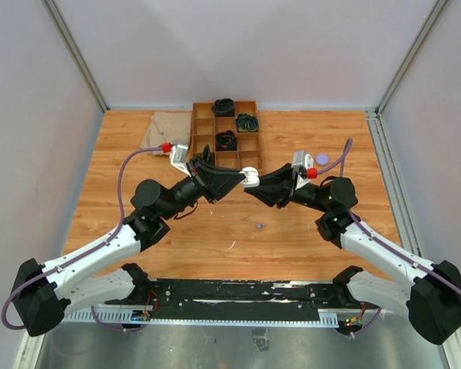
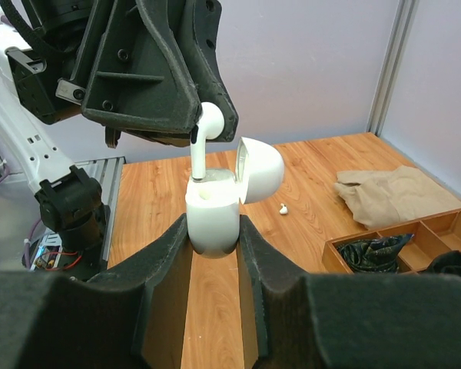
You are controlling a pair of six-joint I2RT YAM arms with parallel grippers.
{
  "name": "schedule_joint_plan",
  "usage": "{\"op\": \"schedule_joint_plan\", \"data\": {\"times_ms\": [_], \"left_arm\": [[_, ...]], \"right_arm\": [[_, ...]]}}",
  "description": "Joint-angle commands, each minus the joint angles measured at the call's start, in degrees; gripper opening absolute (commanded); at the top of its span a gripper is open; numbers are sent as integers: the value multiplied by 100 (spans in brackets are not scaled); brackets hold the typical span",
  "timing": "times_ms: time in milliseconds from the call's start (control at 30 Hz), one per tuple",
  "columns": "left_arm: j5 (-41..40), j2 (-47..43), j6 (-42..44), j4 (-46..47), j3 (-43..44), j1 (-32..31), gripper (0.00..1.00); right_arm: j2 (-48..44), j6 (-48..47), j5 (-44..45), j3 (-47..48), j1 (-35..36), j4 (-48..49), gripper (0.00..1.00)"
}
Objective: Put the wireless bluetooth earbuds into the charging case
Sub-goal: Place the earbud in the charging case.
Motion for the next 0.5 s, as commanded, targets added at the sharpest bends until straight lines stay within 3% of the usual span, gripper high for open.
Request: {"op": "schedule_joint_plan", "data": {"times_ms": [0,467], "left_arm": [[-175,37,-7,236,-54,-119,11],[-353,-6,18,237,-207,-184,16]], "right_arm": [[-139,28,-39,83,-72,297,14],[-215,25,-40,89,-74,290,14]]}}
